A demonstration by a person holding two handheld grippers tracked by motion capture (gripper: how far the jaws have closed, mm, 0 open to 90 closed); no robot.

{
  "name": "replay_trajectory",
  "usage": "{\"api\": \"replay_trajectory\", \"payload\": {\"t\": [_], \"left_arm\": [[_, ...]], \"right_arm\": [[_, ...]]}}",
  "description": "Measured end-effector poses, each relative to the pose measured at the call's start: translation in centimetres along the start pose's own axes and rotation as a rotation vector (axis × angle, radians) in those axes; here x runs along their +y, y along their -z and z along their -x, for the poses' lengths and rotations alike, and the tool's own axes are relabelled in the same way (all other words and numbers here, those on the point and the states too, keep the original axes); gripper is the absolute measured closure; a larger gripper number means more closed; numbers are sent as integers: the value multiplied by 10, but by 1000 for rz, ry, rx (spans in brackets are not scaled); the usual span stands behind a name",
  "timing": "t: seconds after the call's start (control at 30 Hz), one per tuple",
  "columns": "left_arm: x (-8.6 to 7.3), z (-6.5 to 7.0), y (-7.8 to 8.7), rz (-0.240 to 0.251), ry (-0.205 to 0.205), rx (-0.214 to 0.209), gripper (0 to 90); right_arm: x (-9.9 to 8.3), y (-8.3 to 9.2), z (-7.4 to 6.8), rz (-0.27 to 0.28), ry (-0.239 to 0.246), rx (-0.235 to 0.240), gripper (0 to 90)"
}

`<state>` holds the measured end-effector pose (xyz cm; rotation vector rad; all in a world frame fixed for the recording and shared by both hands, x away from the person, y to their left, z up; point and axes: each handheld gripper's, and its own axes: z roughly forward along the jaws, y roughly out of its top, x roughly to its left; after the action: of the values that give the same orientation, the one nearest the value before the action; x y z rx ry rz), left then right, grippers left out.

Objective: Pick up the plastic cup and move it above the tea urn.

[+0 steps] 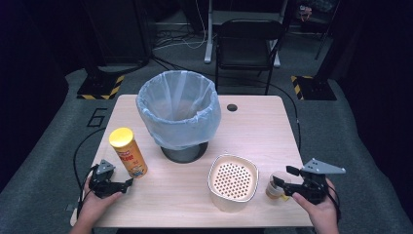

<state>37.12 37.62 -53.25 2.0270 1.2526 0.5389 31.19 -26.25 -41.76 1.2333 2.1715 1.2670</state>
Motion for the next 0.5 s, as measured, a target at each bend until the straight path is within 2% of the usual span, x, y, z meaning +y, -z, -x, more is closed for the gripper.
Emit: {"api": "replay_trajectory", "payload": {"t": [0.2, 0.4, 0.5], "left_arm": [[0, 0, 0, 0, 2, 3, 32], [0, 0, 0, 0, 3, 3, 31], [0, 0, 0, 0, 3, 3, 32]], "right_arm": [[-25, 12, -1, -22, -27, -49, 290], [-39, 15, -4, -3, -62, -42, 309], [-45, 13, -6, -17, -83, -48, 311]]}}
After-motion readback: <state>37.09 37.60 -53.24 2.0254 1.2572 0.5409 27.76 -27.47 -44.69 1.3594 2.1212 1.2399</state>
